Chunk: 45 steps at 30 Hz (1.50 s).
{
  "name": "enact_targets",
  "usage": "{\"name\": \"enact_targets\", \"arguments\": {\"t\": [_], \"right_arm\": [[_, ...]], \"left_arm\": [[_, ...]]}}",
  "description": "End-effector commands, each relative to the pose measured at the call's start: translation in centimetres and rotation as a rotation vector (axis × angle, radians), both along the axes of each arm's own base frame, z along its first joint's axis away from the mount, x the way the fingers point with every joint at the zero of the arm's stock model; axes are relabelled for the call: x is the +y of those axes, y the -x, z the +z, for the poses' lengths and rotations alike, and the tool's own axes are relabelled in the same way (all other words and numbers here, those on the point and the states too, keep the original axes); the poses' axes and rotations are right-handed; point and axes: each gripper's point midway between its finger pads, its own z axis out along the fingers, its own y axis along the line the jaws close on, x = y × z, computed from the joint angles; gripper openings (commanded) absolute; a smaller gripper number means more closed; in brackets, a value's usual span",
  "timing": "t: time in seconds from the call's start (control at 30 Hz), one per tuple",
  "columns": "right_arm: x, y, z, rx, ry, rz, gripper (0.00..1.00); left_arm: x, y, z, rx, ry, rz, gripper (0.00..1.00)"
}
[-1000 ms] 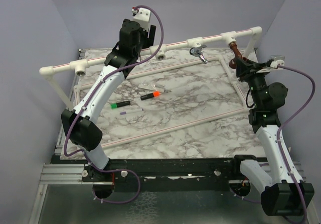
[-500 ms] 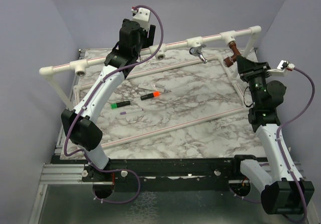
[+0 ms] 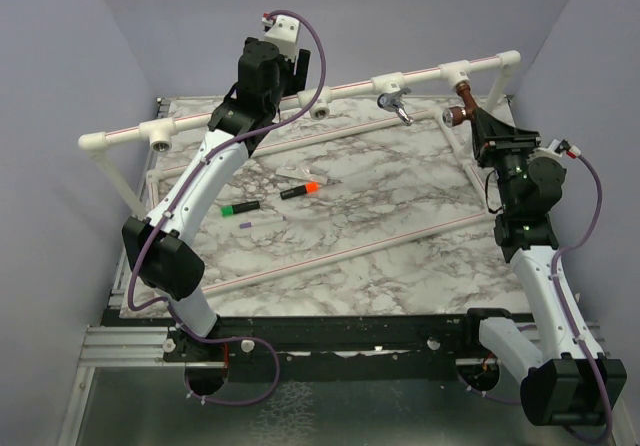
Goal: Install the water faucets
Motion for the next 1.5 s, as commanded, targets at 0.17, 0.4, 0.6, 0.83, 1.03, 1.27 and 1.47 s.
{"name": "enact_targets", "arguments": {"t": [0.17, 0.4, 0.6, 0.83, 1.03, 1.27, 1.47], "right_arm": [[0.4, 1.6, 5.4, -0.072, -0.292, 0.076, 0.01], [0.3, 1.7, 5.6, -0.057, -0.268, 0.064, 0.05], [0.2, 1.7, 5.4, -0.055, -0.244, 0.052, 0.31], [0.2, 1.9, 5.6, -0.066, -0.233, 0.047, 0.49], [0.3, 2.0, 5.6, -0.065, -0.216, 0.050, 0.53], [0.9, 2.0, 4.0, -0.019, -0.162, 0.068, 0.58], [1.2, 2.2, 2.6, 0.023, -0.132, 0.075, 0.65]], "left_arm": [[-1.6, 0.6, -4.5, 0.122, -0.055, -0.043, 0.75], [-1.5, 0.6, -4.4, 0.121, -0.057, -0.040, 0.75], [-1.6, 0.6, -4.5, 0.122, -0.060, -0.039, 0.75], [-1.7, 0.6, -4.6, 0.122, -0.061, -0.041, 0.75], [-1.7, 0.5, -4.7, 0.124, -0.063, -0.039, 0.75], [-1.7, 0.5, -4.8, 0.126, -0.065, -0.039, 0.75], [-1.7, 0.5, -4.7, 0.125, -0.064, -0.038, 0.75]]}}
